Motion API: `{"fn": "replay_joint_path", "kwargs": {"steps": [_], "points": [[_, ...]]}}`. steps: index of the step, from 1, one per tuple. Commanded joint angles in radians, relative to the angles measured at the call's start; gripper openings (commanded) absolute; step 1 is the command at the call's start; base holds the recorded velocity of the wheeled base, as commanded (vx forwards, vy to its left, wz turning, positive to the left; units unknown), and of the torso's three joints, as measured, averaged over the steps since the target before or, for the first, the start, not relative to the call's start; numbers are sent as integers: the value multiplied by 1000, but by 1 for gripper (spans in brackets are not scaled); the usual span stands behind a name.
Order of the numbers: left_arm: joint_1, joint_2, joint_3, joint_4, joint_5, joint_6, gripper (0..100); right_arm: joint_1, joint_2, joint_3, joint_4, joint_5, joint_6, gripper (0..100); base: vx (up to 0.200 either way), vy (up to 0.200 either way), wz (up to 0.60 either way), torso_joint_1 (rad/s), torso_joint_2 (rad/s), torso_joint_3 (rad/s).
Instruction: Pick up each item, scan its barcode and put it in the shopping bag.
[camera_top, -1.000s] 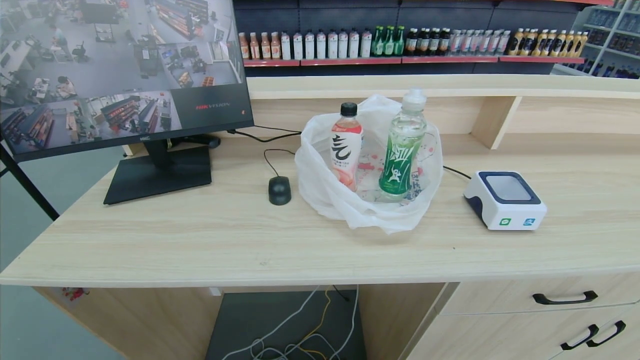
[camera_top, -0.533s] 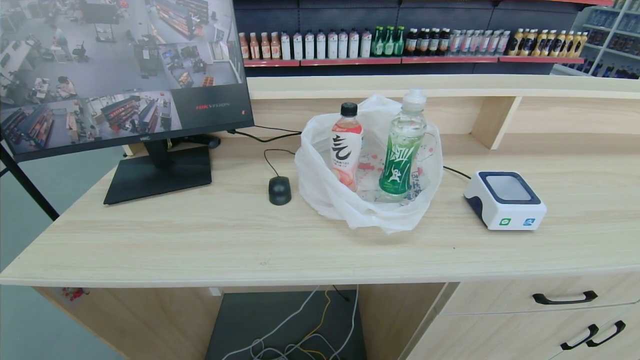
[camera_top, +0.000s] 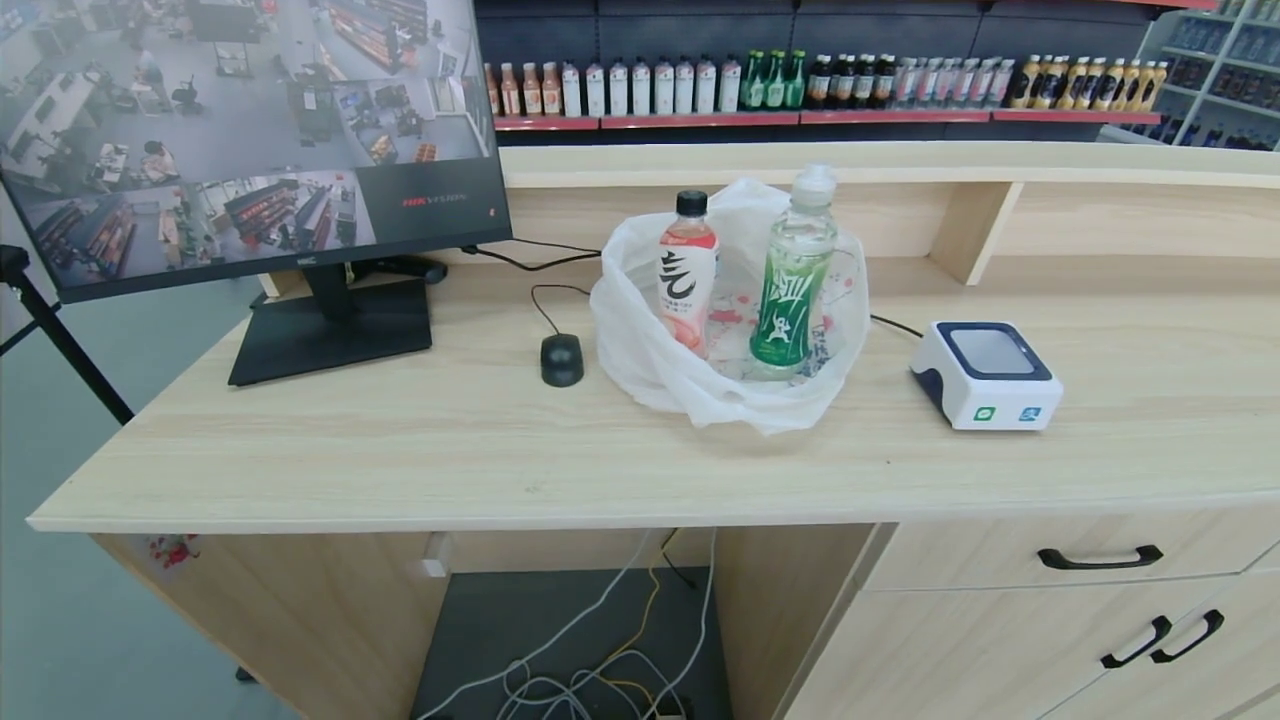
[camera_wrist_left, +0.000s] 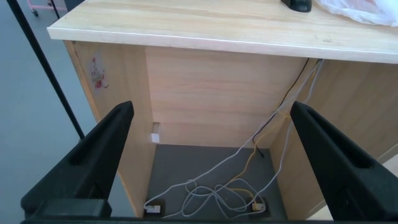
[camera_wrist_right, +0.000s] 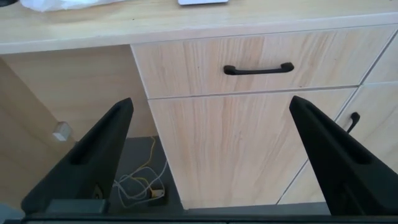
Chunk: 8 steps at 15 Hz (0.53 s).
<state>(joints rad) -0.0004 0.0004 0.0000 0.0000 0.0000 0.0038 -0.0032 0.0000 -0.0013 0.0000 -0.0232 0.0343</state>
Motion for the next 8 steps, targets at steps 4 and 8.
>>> {"fn": "replay_joint_path", "kwargs": {"steps": [4, 8], "points": [[0, 0, 0, 0, 0, -2, 100, 0, 2, 1, 0, 0, 1, 100, 0, -50, 0, -1, 1, 1], [0, 0, 0, 0, 0, -1, 100, 0, 2, 1, 0, 0, 1, 100, 0, -200, 0, 4, 4, 7]]}}
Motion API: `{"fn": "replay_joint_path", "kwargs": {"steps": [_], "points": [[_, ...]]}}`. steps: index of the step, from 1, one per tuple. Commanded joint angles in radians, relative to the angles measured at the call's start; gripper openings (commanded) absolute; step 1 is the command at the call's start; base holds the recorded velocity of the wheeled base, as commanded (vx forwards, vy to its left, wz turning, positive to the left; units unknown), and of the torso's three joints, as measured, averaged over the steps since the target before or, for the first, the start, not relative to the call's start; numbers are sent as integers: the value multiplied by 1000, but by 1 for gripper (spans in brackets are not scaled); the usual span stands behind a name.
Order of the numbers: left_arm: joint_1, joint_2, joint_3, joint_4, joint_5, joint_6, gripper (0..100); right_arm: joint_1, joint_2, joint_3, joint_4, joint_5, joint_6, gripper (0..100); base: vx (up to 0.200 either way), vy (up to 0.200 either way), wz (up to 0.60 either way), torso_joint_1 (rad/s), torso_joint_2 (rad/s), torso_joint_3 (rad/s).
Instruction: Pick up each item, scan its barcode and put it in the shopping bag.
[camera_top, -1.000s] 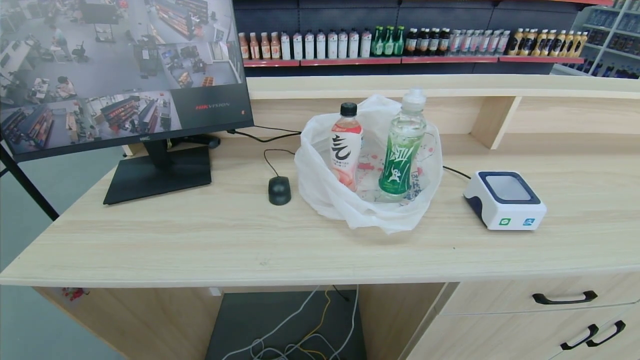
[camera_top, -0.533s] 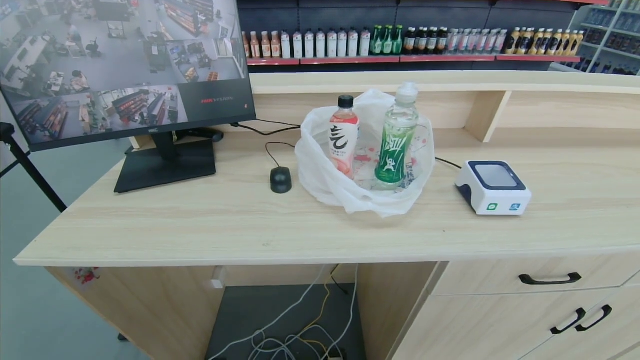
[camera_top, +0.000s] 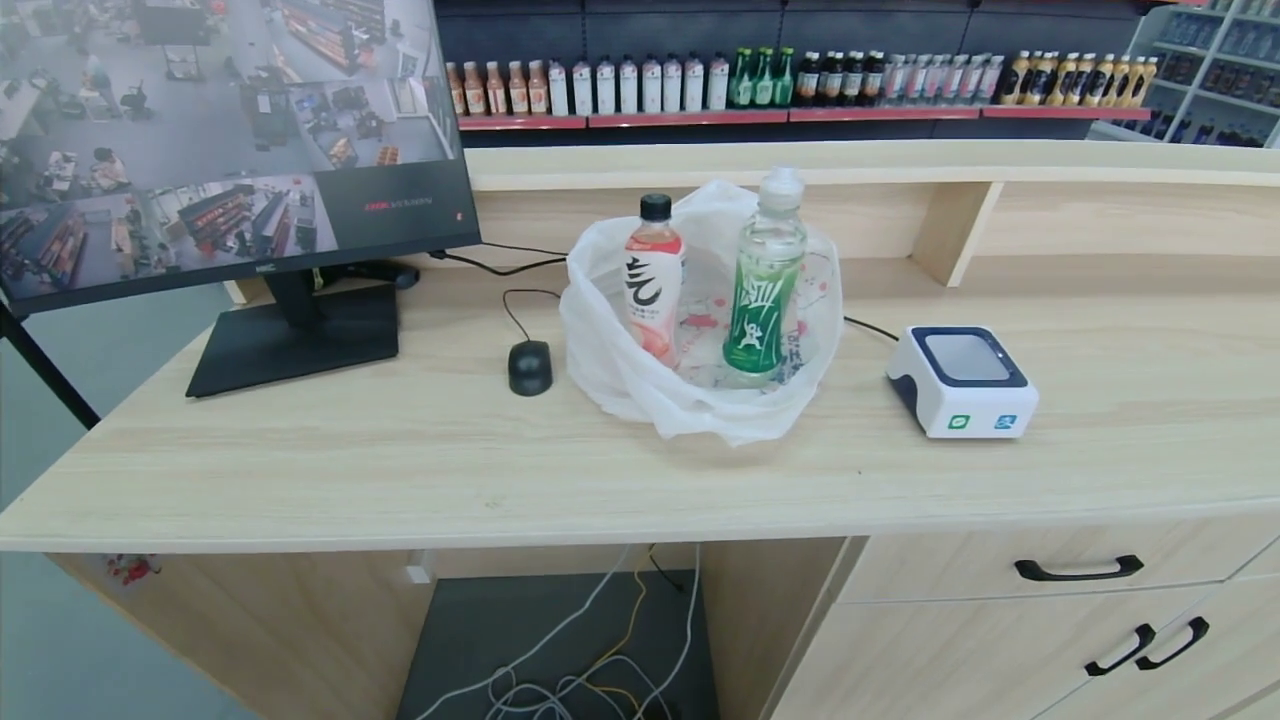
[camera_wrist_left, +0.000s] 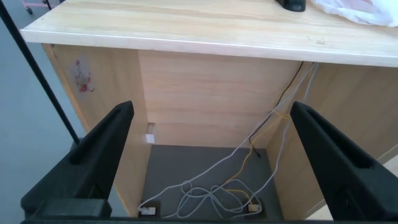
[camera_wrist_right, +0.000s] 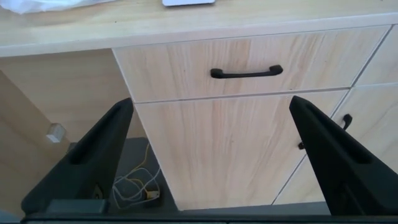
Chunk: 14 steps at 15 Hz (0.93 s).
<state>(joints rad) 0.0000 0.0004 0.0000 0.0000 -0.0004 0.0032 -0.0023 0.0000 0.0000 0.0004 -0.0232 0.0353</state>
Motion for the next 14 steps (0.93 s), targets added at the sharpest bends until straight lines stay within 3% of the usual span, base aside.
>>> {"fn": "replay_joint_path", "kwargs": {"steps": [1, 14], "points": [[0, 0, 0, 0, 0, 0, 100, -1, 2, 0, 0, 0, 0, 100, 0, -200, 0, -7, 7, 2], [0, 0, 0, 0, 0, -9, 100, -2, 2, 0, 0, 2, 1, 100, 0, -200, 0, 2, 4, 3]]}}
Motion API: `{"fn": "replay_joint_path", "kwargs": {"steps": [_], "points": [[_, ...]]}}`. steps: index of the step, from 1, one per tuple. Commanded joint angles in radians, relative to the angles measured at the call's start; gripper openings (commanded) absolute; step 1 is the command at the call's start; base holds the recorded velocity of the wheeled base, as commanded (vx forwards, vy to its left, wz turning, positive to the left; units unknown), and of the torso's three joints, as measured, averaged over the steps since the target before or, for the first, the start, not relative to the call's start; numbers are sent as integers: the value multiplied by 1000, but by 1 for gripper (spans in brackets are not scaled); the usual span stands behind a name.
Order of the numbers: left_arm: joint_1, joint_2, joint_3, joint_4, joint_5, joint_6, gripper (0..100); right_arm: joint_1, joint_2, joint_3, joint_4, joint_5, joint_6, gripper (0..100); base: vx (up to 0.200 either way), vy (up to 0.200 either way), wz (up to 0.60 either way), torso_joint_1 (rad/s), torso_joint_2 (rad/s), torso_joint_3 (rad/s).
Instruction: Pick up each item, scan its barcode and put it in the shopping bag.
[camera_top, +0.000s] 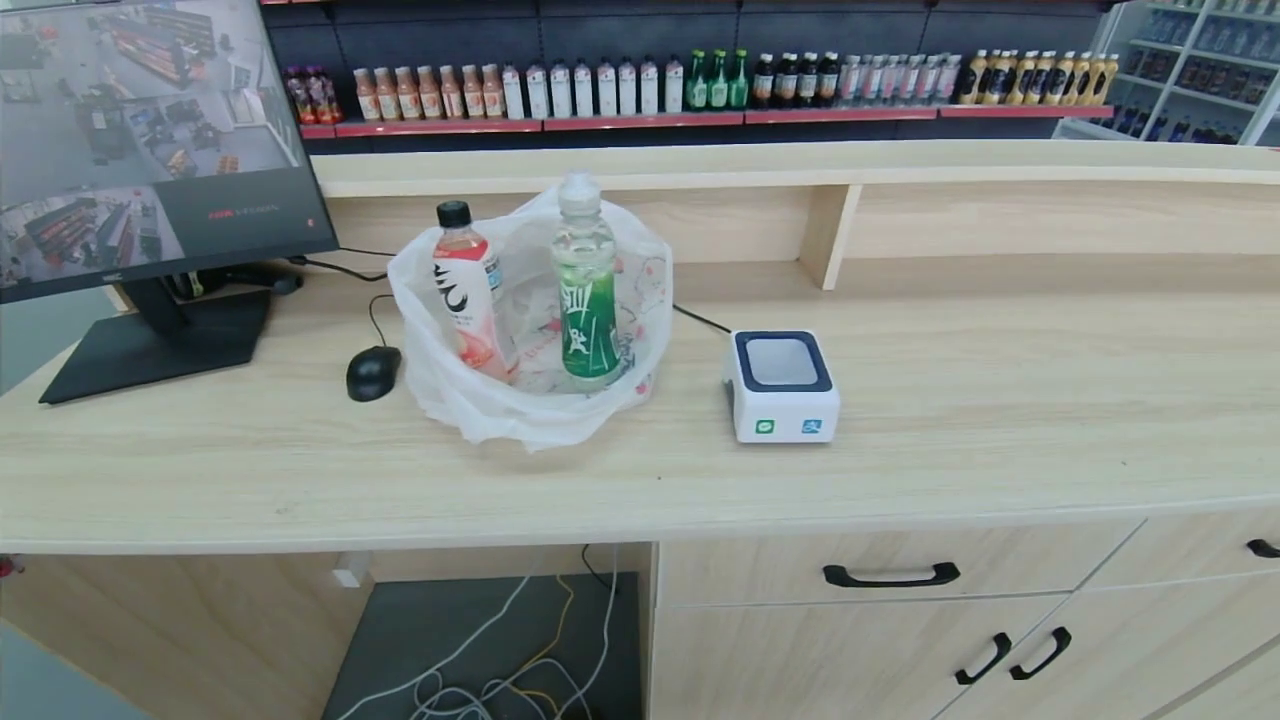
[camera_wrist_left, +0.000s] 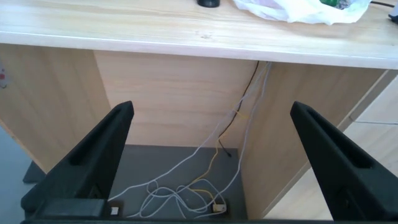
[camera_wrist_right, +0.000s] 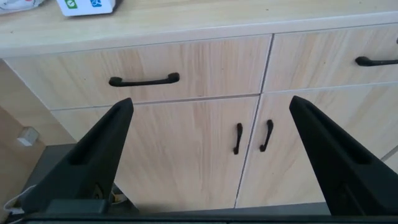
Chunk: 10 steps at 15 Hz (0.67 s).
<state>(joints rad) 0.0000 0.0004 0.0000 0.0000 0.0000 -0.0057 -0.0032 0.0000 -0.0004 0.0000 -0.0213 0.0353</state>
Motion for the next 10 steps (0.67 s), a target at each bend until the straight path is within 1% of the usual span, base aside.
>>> {"fn": "replay_joint_path", "kwargs": {"steps": [1, 5, 10], "points": [[0, 0, 0, 0, 0, -2, 100, 0, 2, 0, 0, 0, 0, 100, 0, -200, 0, 2, 2, 2], [0, 0, 0, 0, 0, 0, 100, 0, 2, 0, 0, 0, -3, 100, 0, -200, 0, 0, 0, 2], [0, 0, 0, 0, 0, 4, 100, 0, 2, 0, 0, 0, 6, 100, 0, 0, 0, 0, 0, 0]]}}
